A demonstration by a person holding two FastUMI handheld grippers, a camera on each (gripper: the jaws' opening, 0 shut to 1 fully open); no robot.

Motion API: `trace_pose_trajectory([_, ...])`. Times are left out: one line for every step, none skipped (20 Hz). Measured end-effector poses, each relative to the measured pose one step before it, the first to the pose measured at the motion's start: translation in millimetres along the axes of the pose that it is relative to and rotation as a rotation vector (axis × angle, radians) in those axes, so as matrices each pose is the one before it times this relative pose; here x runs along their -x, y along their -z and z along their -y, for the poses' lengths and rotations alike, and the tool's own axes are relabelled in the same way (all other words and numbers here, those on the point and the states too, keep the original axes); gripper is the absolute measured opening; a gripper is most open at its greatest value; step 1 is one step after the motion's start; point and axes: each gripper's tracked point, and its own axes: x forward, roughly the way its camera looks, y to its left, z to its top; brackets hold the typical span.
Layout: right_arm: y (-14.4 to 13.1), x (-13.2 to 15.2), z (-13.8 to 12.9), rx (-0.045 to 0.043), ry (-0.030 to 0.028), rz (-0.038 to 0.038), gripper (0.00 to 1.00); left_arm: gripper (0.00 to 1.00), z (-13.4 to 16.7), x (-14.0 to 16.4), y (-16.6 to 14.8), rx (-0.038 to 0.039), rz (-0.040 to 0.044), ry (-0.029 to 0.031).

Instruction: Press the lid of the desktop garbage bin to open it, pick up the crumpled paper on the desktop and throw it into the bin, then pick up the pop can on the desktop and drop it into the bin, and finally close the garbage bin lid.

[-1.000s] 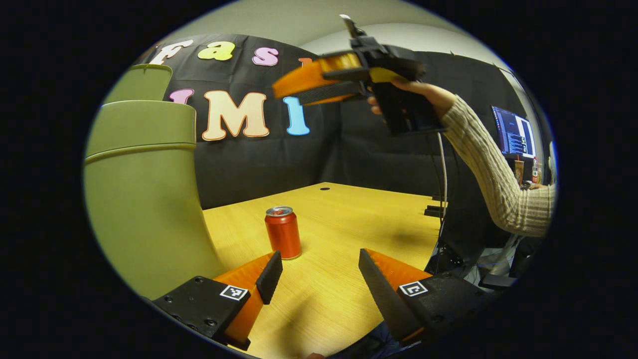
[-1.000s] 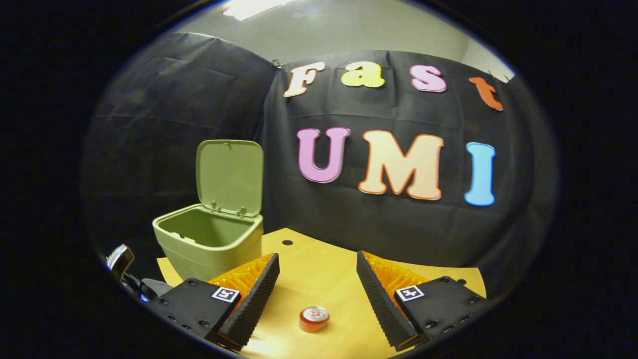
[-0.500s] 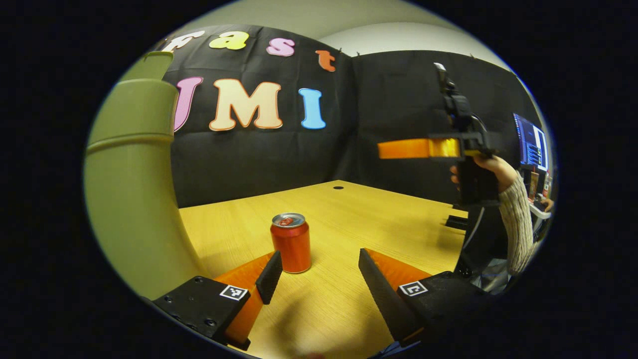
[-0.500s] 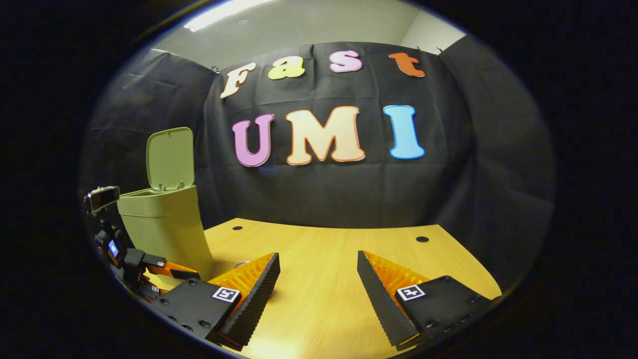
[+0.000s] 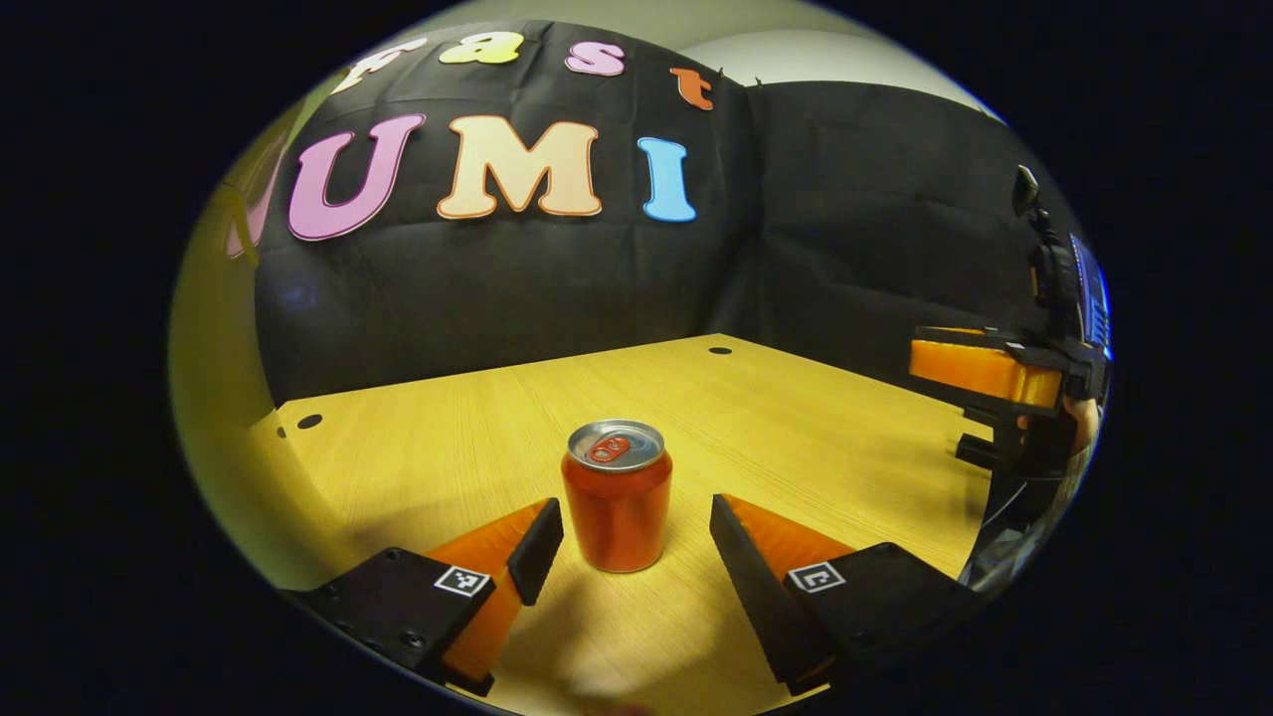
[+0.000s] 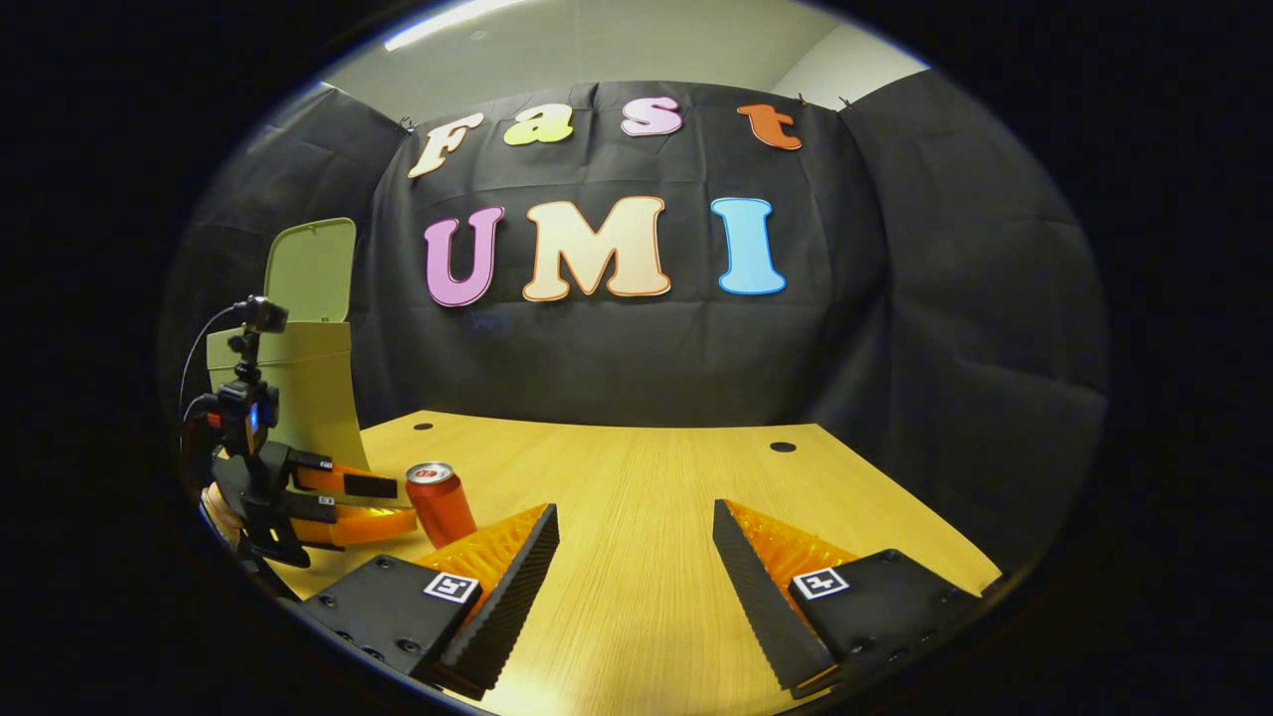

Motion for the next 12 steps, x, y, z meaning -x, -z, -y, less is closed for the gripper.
trace_pose_trajectory([1.69,1.13,-2.70,-0.00032,-0.00696,-0.00088,0.98,0.93,-1.72,-4.04,0.50,0.00414,-0.00555,-0.01067])
trace_pose_trajectory([3.29,0.63,-4.24,0.00174,-0.01485,-0.01281,0.98,0.93,-1.44,-4.39,2.61,0.00692,-0.00295,-0.00736])
trace_pose_trajectory([1.52,-0.22,-1.26,0.00115,-0.00103,-0.00517,0.98,0.93,-0.70,-3.88,-0.75,0.00804,-0.00155,-0.00331])
trace_pose_trajectory([-1.26,-1.53,0.64,0.00024,0.00201,-0.00111,0.98,0.92,-0.19,-5.49,2.22,0.00959,-0.00465,-0.00527])
trace_pose_trajectory([0.75,0.52,-0.20,-0.00025,-0.00203,-0.00373,0.98,0.92,-0.94,-4.12,1.77,0.00710,-0.00901,-0.00536])
trace_pose_trajectory([-0.03,-0.19,-1.87,-0.00144,-0.00285,-0.00304,0.98,0.91,-0.62,-3.22,3.86,0.00566,-0.00907,-0.00364])
trace_pose_trajectory([1.46,-0.58,-0.46,0.00000,-0.00042,-0.00402,0.98,0.92,-0.38,-2.47,2.29,0.00366,-0.00674,-0.00321])
trace_pose_trajectory([1.77,-0.32,1.01,0.00272,0.00461,-0.00500,0.98,0.92,-0.61,-2.12,2.29,0.00563,-0.00755,-0.00346])
trace_pose_trajectory([2.21,-0.71,2.06,0.00613,0.00640,-0.00596,0.98,0.91,-0.88,-3.00,1.46,0.00466,-0.00506,-0.00366])
trace_pose_trajectory([1.68,-1.07,2.39,0.00644,0.00815,-0.00651,0.98,0.91,-1.05,-1.41,0.99,0.00502,-0.00162,-0.00099])
trace_pose_trajectory([2.09,-0.01,1.88,0.00467,0.00631,-0.00721,0.98,0.91,0.16,-0.99,1.34,0.00481,-0.00407,-0.00239])
trace_pose_trajectory([0.89,-0.42,1.65,0.00039,0.00537,-0.00588,0.98,0.90,-1.25,-3.01,0.02,0.00066,-0.00434,-0.00562])
